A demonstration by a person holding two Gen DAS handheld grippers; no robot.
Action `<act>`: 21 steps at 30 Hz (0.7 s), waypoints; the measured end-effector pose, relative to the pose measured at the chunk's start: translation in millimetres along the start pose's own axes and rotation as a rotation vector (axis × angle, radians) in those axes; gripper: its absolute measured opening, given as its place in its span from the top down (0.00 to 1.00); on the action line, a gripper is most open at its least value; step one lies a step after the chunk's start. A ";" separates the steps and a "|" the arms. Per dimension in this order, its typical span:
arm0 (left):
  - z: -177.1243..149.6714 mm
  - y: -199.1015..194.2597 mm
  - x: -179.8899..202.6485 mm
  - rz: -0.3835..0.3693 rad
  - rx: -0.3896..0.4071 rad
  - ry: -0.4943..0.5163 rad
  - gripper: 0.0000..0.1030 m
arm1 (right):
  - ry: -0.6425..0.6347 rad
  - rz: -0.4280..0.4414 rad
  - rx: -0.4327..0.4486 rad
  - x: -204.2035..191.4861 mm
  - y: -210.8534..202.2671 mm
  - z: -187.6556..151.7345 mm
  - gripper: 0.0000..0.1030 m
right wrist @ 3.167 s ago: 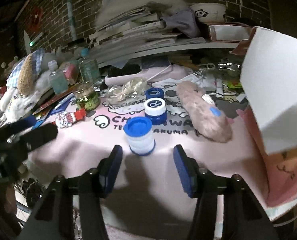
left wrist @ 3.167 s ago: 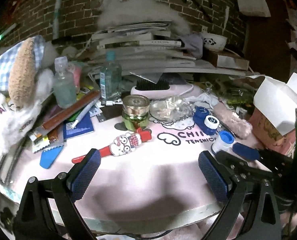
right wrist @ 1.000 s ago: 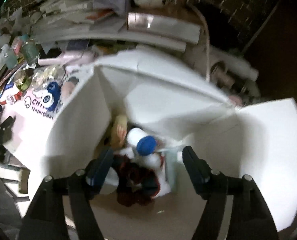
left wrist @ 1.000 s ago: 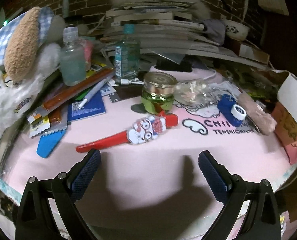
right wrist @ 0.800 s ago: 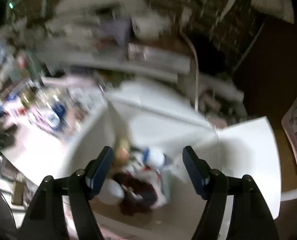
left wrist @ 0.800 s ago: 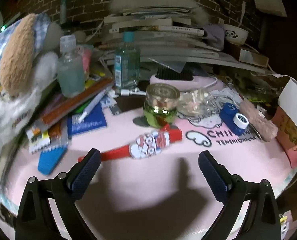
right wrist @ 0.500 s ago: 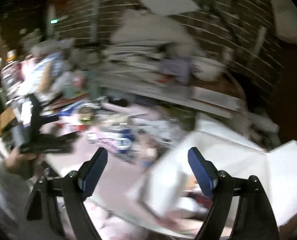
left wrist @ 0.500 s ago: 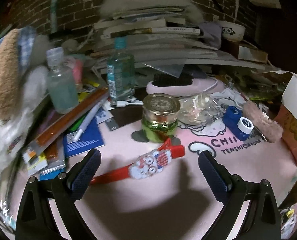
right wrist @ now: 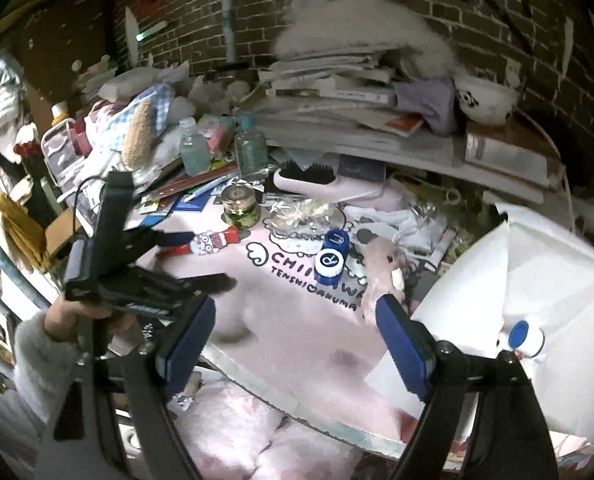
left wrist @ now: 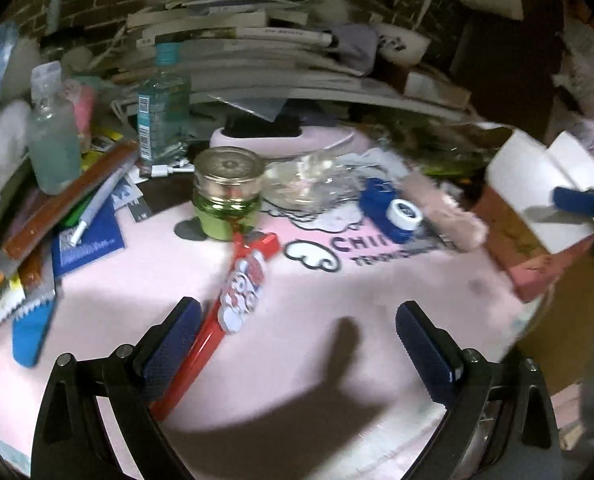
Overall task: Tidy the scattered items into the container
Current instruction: 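Withdraw the right gripper and move the left gripper to the red clip, then grasp the red hair clip with the left gripper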
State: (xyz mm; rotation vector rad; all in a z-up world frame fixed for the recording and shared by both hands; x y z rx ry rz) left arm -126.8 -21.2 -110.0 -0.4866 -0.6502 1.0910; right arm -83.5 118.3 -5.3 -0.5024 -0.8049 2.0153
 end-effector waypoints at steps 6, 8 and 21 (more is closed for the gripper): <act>-2.7 -2.8 -26.6 0.144 0.023 -0.011 0.12 | 0.008 -0.005 0.004 -0.5 1.6 -4.4 0.22; -1.5 -2.2 -27.3 0.154 0.033 -0.007 0.26 | -0.002 -0.018 0.012 -2.0 2.4 -5.1 0.22; 6.8 8.2 -25.3 0.216 0.021 0.049 0.89 | -0.021 0.015 0.059 -29.8 12.0 -2.0 0.22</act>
Point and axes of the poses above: each gripper's, at about its wrist camera, not at the fingertips, and y roughly the way its jaws point, x to its right, z to its top, the point moved 10 cm from there along y, roughly the way its jaws point
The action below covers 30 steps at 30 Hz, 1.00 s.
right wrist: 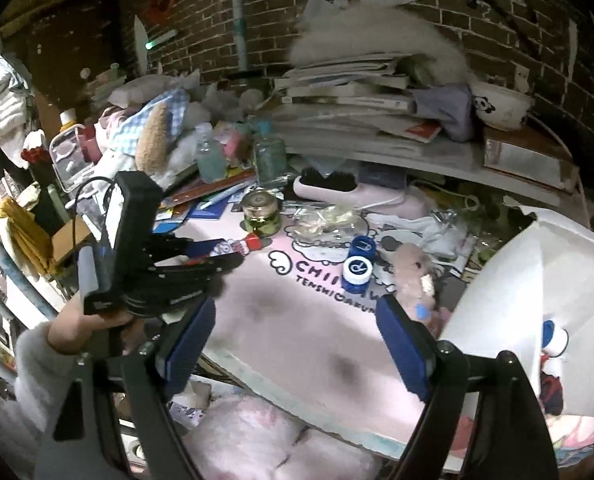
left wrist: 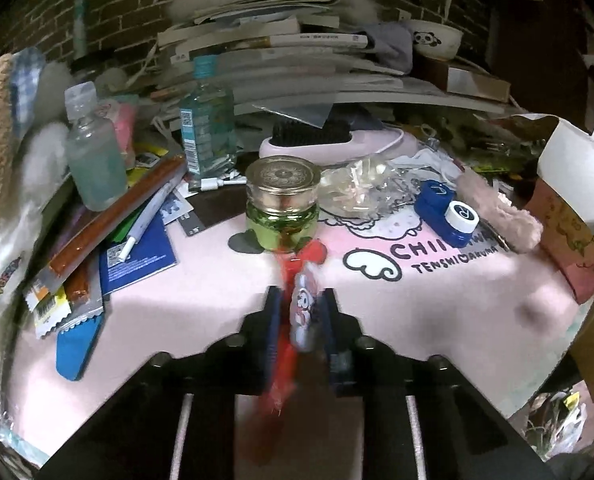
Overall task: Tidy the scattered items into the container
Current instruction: 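Grasp the red hair clip with the left gripper, then carry the red clip into the white box and open the left gripper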
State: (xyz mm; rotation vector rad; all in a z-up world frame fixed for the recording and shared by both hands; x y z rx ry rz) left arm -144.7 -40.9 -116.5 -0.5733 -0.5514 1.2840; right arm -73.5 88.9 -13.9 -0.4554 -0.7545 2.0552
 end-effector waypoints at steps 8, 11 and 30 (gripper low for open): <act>-0.1 -2.0 1.3 -0.028 -0.014 -0.028 0.91 | -0.011 -0.049 -0.027 -5.1 32.0 -22.0 0.22; 0.7 -3.9 5.3 -0.056 -0.024 -0.045 0.91 | -0.013 -0.073 -0.035 -1.2 40.4 -28.8 0.22; 98.9 -56.8 114.5 -0.293 0.061 0.154 0.91 | 0.082 -0.334 0.040 12.1 39.6 -31.0 0.22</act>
Point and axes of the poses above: each gripper's, at about its wrist camera, not at the fingertips, and y roughly the way its jaws point, x to its right, z to its top, the point moved 10 cm from there along y, roughly the way its jaws point
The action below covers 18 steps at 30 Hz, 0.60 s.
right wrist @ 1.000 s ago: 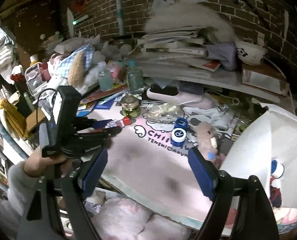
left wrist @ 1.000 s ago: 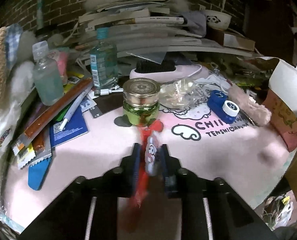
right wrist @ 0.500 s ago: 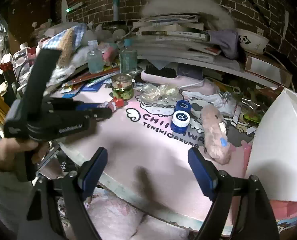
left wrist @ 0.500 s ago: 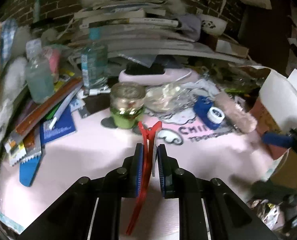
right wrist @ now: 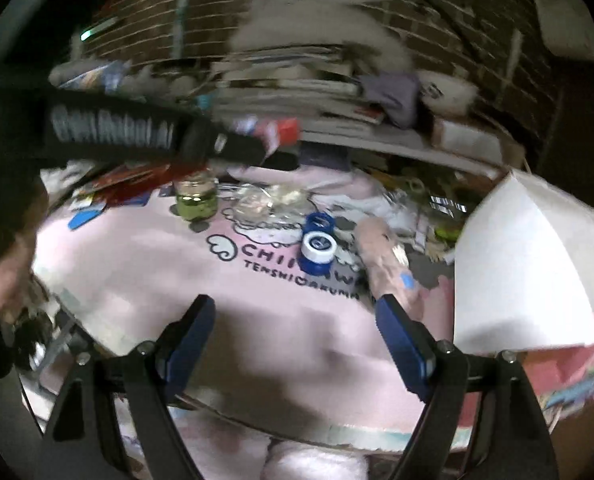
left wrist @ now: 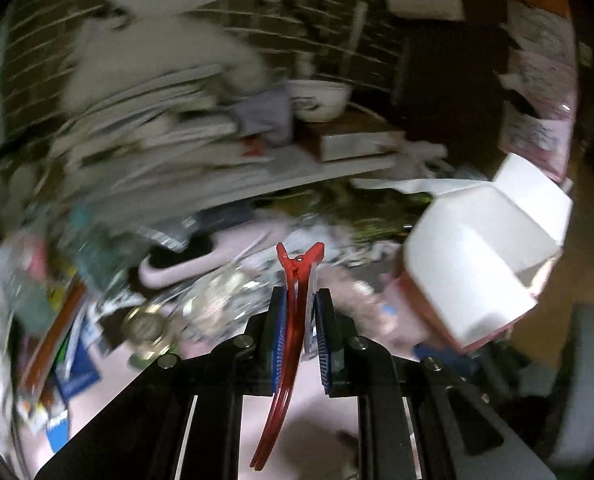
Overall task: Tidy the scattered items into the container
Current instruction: 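Carry the red clip into the white box and open the left gripper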
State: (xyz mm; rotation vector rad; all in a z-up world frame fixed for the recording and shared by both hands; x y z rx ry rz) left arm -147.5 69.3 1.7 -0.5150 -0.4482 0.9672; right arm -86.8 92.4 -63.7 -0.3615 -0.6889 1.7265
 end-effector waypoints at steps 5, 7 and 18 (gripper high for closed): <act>28.1 12.9 55.9 -0.162 -0.054 0.105 0.91 | 0.096 -0.034 0.009 24.2 -4.8 -1.5 0.22; 39.0 16.5 75.0 -0.193 -0.060 0.146 0.91 | 0.115 -0.047 0.021 32.3 -8.6 -1.4 0.22; 57.8 61.3 174.4 -0.399 -0.289 0.309 0.91 | 0.252 0.038 0.108 40.6 -30.1 -10.1 0.22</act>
Point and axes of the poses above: each gripper's, at about its wrist camera, not at the fingertips, and y roughly the way its jaws point, x to its right, z to its top, the point moved 10 cm from there along y, roughly the way its jaws point
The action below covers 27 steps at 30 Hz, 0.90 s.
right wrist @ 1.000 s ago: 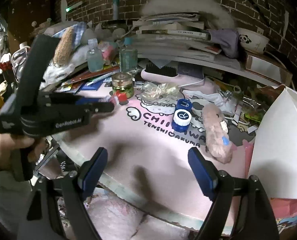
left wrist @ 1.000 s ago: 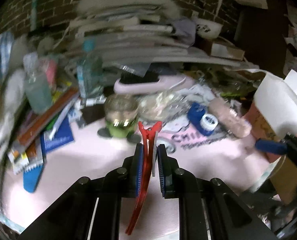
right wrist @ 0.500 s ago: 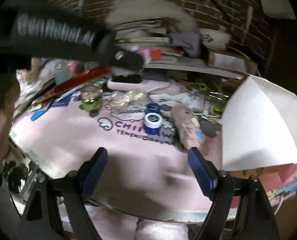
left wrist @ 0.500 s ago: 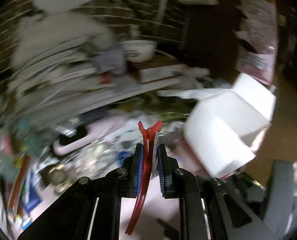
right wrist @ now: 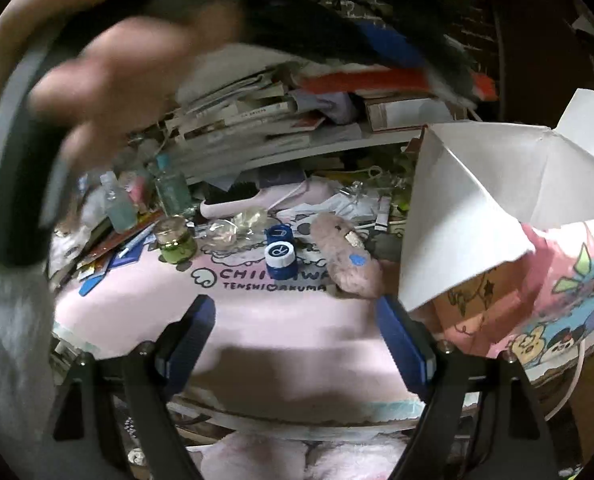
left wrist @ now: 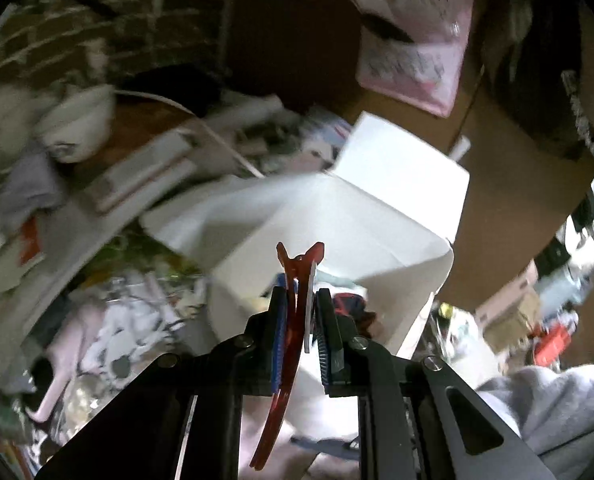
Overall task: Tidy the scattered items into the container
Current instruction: 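Carry the red clip into the white box and open the left gripper, then withdraw the left gripper from the box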
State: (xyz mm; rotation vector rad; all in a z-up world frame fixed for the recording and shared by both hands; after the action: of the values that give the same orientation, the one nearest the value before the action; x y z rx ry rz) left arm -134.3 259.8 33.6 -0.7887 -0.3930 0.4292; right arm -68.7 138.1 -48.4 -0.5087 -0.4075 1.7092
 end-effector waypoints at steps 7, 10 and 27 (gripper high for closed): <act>-6.7 43.8 10.1 -0.017 -0.132 -0.002 0.91 | 0.086 0.042 0.036 10.9 -8.3 0.5 0.22; -12.6 58.1 13.8 -0.024 -0.166 0.000 0.91 | 0.116 0.051 0.044 15.7 -9.1 1.3 0.22; 16.0 25.8 16.0 0.083 0.035 0.104 0.08 | 0.160 0.073 0.044 20.2 -13.2 1.7 0.22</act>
State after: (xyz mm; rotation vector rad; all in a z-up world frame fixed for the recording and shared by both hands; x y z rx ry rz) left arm -134.3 293.6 27.4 -0.7916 -0.2556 0.4696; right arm -61.9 160.4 -42.2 -0.6299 -0.2375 1.7297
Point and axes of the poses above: each gripper's, at about its wrist camera, not at the fingertips, and y roughly the way its jaws point, x to its right, z to its top, the point moved 10 cm from there along y, roughly the way its jaws point
